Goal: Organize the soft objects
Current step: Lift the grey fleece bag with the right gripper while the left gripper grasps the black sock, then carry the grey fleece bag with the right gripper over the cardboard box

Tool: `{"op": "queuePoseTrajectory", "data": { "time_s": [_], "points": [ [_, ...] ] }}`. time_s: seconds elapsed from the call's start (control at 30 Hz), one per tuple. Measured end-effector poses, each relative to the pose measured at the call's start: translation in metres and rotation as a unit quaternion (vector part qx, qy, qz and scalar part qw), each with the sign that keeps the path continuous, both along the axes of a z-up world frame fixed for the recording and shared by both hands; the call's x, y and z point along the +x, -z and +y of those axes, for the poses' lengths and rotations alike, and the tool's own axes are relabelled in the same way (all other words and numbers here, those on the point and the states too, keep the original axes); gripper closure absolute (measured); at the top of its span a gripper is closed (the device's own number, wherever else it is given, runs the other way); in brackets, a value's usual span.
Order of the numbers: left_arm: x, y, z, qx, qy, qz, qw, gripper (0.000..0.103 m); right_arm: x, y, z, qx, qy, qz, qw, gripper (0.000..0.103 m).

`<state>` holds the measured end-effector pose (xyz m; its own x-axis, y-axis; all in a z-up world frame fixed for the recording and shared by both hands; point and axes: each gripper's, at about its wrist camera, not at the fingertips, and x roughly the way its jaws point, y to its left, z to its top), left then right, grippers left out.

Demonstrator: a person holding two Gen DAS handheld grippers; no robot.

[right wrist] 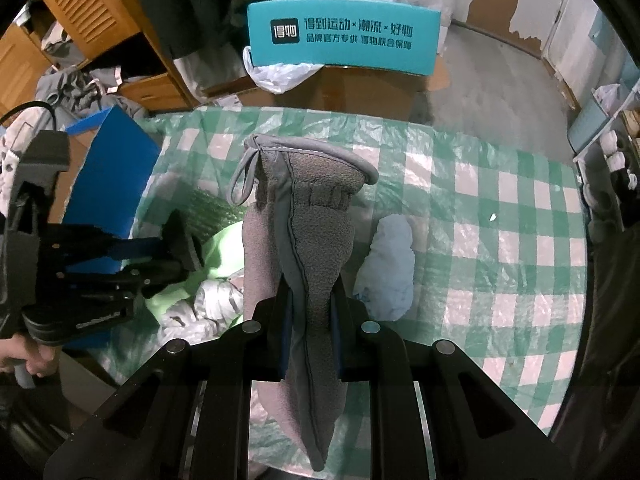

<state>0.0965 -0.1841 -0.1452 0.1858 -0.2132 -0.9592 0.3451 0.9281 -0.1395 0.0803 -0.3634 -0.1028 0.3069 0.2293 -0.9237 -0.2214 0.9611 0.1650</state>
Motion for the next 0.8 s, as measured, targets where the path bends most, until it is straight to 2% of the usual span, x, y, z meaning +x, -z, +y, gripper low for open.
{"op": "queuePoseTrajectory", "data": {
  "time_s": [0.8],
  "points": [
    [-0.035,-0.078,0.025,0.002,0.006,-0.100,0.9950,0.074,-0.018,-0.059,0.023,0.001,-0.014,-0.062,0.998,0.088]
  ]
}}
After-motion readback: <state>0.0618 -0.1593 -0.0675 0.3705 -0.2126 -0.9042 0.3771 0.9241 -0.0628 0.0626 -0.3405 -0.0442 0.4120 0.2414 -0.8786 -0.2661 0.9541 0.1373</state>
